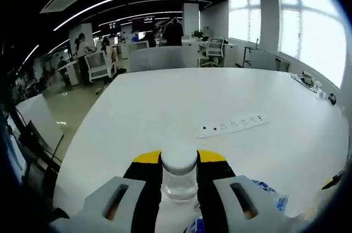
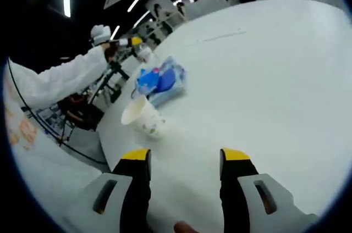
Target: Arrange the tabletop items into an orderly group along one side of the table until the central work area is clear of visible clutter.
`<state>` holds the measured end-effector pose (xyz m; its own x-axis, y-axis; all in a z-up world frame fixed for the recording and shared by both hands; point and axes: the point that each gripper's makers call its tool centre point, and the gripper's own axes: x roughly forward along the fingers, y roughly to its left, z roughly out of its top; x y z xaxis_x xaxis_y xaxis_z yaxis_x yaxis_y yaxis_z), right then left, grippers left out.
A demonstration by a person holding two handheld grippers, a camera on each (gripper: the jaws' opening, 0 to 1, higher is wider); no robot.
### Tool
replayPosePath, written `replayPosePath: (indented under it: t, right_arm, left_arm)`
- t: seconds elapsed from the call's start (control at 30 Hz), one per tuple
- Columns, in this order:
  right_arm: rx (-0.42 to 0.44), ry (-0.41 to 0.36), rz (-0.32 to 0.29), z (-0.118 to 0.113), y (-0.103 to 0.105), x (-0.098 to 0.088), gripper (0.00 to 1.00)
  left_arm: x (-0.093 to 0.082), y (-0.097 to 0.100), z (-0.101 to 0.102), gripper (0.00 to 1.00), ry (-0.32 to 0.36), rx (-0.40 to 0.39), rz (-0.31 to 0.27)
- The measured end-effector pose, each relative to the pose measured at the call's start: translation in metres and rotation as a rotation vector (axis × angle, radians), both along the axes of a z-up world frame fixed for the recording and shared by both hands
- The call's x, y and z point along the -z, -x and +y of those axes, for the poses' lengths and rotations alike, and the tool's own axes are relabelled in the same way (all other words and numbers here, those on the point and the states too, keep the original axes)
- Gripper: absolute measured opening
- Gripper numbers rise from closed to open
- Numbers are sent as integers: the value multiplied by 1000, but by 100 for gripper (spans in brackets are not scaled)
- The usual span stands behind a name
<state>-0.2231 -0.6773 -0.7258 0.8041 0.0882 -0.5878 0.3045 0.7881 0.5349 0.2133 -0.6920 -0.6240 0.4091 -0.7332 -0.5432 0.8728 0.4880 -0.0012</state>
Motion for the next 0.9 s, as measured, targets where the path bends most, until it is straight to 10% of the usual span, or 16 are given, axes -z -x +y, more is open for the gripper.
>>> replayPosePath:
  t: [0.73, 0.9]
  right_arm:
    - [16, 3, -39, -3, 6, -8, 47]
    - [27, 17, -83, -1, 5, -24, 48]
  left_arm:
    - [-12, 7, 2, 22, -11, -53, -37]
    - [-35, 15, 4, 40, 62, -24, -35]
